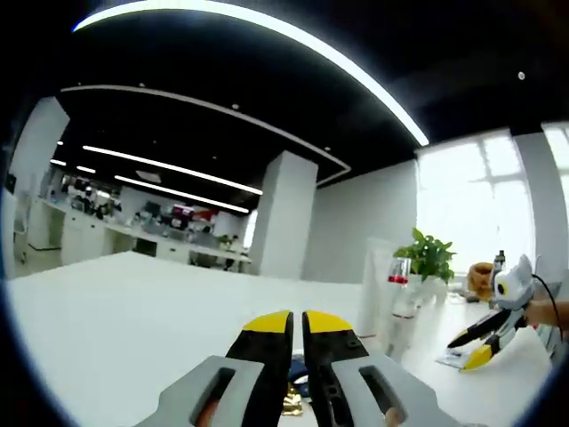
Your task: Arrange the skincare products in the storage area until every visible bottle or jar stands upright without overlapping.
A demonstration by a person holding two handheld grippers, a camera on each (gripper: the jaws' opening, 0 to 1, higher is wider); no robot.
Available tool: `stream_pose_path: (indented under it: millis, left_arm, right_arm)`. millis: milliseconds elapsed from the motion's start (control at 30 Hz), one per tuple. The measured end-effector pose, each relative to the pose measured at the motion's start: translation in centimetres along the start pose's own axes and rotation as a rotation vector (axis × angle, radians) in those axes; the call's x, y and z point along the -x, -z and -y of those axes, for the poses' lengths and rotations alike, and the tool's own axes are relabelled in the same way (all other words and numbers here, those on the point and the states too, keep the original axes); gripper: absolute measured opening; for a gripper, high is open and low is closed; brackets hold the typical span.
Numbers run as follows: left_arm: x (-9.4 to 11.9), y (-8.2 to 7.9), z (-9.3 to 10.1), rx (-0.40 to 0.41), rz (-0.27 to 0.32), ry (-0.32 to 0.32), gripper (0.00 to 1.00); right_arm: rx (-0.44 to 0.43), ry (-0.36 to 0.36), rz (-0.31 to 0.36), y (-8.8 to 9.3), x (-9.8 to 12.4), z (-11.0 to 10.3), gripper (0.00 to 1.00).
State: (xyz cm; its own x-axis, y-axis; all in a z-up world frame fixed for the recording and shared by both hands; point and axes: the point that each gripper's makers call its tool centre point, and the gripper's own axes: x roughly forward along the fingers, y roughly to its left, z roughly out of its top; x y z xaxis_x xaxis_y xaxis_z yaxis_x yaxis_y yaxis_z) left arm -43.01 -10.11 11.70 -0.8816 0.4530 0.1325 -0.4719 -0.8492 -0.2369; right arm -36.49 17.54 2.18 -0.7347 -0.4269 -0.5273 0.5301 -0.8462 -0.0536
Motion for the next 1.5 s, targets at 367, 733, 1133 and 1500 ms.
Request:
stream_pose_path:
  millis: [367, 733, 1133, 1500]
  left_arm:
    - [0.1, 0.0, 0.1, 0.007, 0.001, 0.004, 0.04]
    - [-0.1, 0.1, -0.1, 0.016, -0.002, 0.003, 0.04]
    - [-0.3, 0.4, -0.3, 0.031, -0.013, 0.005, 0.04]
    - [-0.5, 0.8, -0.1, 0.03, -0.034, 0.015, 0.04]
  right_arm:
    - [-0.016, 0.024, 0.033, 0.3, -0.1, 0.2, 0.4]
    - [-0.02, 0.032, 0.058, 0.3, -0.4, 0.7, 0.4]
    - [-0.019, 0.036, 0.084, 0.1, -0.3, 0.6, 0.39]
    - [-0.01, 0.059, 0.133, 0.1, -0.1, 1.2, 0.0]
